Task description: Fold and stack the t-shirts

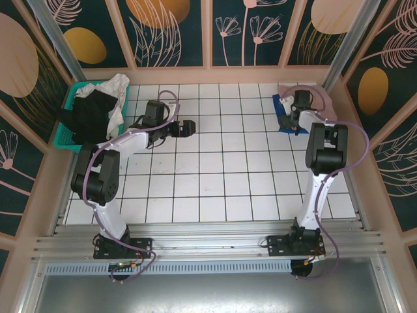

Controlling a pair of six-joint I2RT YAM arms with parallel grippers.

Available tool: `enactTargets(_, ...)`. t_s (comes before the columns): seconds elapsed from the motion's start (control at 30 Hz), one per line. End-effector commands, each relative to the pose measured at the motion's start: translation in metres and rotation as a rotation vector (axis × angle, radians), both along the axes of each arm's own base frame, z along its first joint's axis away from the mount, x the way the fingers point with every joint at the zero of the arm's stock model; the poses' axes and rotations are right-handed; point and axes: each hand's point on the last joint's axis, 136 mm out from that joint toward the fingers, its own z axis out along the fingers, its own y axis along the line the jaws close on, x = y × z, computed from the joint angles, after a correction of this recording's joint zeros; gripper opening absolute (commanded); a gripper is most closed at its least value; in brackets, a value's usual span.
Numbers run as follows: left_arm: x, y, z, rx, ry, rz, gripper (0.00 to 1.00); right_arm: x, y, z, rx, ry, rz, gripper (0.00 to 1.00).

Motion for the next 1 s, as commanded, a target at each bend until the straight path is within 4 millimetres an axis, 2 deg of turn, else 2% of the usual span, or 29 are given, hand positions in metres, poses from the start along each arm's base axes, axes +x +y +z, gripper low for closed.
enactTargets(0.0,0.007,0.011,0.038,0.007,-0.108,0.049,0.98,-0.025,-0.02,0.009,-0.032,0.034,-0.099,0.77)
enactTargets(0.07,0.008,0.019,0.042,0.029,-0.127,0.082,0.99,-0.026,-0.007,0.041,0.039,-0.044,-0.115,0.82)
enactTargets(0.1,0.009,0.025,0.053,0.033,-0.154,0.106,0.99,-0.028,-0.002,0.059,0.064,-0.095,-0.137,0.86)
enactTargets(0.2,0.008,0.047,0.068,0.068,-0.21,0.196,0.98,-0.04,0.017,0.097,0.165,-0.206,-0.171,0.95)
enactTargets(0.23,0.008,0.056,0.073,0.088,-0.233,0.236,0.98,-0.045,0.021,0.104,0.197,-0.227,-0.19,0.99)
enactTargets(0.37,-0.004,0.106,0.091,0.212,-0.346,0.452,0.99,-0.074,0.037,0.122,0.34,-0.322,-0.312,0.99)
enactTargets(0.5,-0.037,0.16,0.09,0.363,-0.468,0.645,0.98,-0.12,0.056,0.141,0.456,-0.534,-0.407,0.99)
enactTargets(0.57,-0.05,0.179,0.084,0.408,-0.505,0.686,0.99,-0.139,0.059,0.138,0.506,-0.59,-0.391,0.99)
enactTargets(0.63,-0.06,0.2,0.069,0.466,-0.516,0.728,0.98,-0.157,0.054,0.133,0.51,-0.656,-0.393,0.99)
enactTargets(0.73,-0.062,0.221,0.037,0.518,-0.443,0.747,0.98,-0.176,0.038,0.126,0.516,-0.76,-0.426,0.99)
enactTargets(0.87,-0.056,0.23,0.006,0.508,-0.444,0.732,0.98,-0.171,0.036,0.102,0.519,-0.75,-0.398,0.99)
enactTargets(0.93,-0.053,0.23,0.002,0.494,-0.465,0.715,0.99,-0.167,0.031,0.082,0.476,-0.726,-0.42,0.99)
enactTargets(0.97,-0.051,0.23,0.006,0.479,-0.49,0.713,0.99,-0.162,0.028,0.08,0.471,-0.716,-0.437,0.99)
